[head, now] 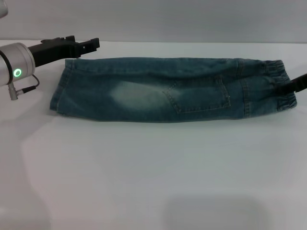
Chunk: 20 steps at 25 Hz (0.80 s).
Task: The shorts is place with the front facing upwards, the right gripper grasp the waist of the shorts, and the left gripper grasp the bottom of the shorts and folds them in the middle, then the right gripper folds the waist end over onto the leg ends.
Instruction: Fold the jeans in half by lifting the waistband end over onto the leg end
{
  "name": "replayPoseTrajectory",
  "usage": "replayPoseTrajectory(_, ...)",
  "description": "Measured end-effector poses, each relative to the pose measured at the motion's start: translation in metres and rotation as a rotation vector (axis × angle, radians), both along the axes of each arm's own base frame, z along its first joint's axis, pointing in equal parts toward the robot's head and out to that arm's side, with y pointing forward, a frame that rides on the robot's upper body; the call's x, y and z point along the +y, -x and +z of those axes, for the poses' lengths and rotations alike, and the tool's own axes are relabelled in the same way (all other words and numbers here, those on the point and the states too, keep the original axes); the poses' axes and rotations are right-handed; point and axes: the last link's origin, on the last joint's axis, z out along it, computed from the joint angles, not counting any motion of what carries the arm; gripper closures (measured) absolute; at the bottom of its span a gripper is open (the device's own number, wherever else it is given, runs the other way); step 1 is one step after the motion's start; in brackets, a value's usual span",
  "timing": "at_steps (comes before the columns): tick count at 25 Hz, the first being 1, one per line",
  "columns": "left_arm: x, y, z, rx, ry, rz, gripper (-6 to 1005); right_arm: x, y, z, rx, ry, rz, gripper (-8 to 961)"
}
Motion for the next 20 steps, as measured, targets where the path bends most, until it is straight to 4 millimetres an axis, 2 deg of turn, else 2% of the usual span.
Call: replayPoseTrajectory(20, 0.002, -0.002, 0.002, -0.008, -0.013, 0.000, 164, 0.000, 0.012, -0.028, 0.005, 0.009, 0.045, 489)
